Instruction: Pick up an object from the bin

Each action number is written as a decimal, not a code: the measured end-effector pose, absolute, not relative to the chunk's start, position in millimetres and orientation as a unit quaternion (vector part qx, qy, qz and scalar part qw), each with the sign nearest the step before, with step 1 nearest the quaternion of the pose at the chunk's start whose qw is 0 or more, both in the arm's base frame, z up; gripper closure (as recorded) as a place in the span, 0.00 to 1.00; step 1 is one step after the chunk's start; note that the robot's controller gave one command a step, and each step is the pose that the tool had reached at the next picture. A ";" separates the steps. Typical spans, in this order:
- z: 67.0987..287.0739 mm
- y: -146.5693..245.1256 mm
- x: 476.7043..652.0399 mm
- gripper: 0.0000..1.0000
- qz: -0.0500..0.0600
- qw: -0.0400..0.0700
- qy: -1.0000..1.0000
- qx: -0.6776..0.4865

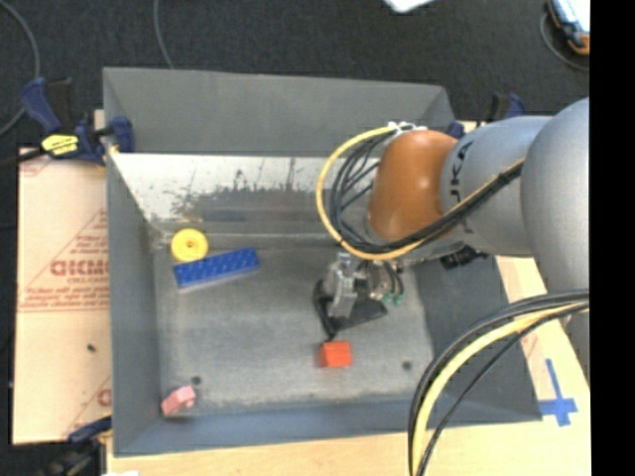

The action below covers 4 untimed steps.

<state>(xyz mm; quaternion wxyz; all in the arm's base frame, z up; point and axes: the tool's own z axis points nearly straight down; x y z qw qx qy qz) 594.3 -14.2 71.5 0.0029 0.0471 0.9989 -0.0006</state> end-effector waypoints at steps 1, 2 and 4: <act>75.0 -14.1 593.1 1.00 -0.001 0.001 0.999 0.047; 95.6 -14.0 590.7 1.00 0.000 -0.003 0.999 0.047; 127.0 -14.3 594.3 1.00 0.000 0.004 0.999 0.047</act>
Offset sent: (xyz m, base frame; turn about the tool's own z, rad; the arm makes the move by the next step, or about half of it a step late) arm 0.0001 0.0000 0.0111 0.0000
